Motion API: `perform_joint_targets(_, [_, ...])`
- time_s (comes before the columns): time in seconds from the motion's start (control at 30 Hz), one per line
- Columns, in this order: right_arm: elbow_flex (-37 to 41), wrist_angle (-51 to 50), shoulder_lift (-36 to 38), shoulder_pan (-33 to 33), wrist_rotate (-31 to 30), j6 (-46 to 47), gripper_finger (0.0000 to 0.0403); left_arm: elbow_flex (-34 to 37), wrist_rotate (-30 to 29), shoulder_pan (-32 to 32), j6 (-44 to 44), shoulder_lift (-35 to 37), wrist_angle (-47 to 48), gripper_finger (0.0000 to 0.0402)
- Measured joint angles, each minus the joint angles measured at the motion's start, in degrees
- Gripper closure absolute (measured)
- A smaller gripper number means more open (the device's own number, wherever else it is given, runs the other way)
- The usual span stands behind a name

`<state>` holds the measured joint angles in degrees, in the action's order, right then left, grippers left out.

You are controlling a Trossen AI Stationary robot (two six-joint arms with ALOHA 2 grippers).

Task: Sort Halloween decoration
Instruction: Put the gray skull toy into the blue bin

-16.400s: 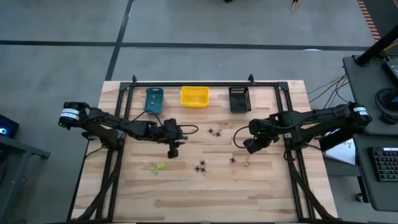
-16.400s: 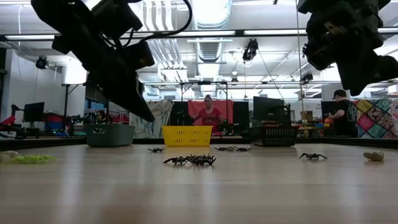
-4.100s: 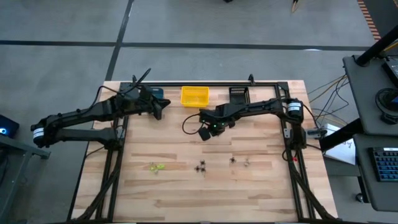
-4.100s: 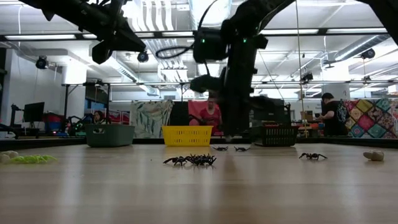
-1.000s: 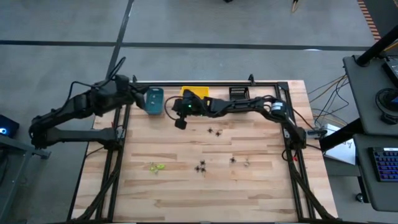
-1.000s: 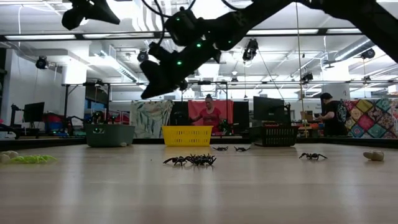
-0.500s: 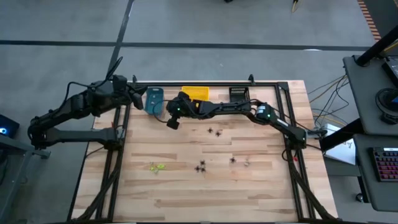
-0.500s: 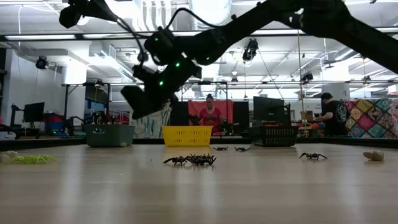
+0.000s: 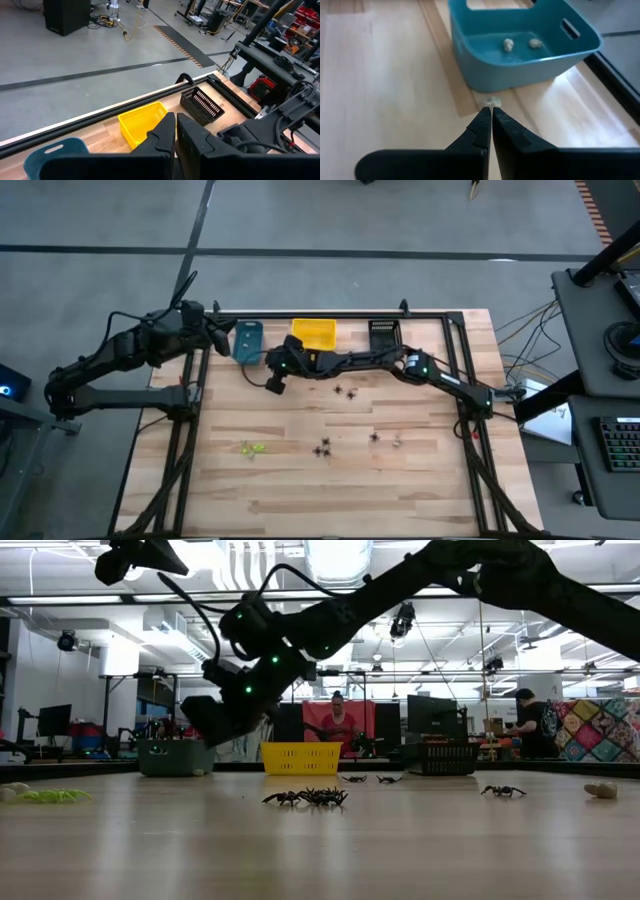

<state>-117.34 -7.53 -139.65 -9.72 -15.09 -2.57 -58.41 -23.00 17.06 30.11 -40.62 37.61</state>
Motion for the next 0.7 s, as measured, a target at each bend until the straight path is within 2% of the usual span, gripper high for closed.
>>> perform_joint_targets(0.7, [-0.5,7.3,-2.7,-0.3,-1.6,2.7,0.0394,0.0,0.0,0.0,0.4,-0.2,-0.9,0.0401])
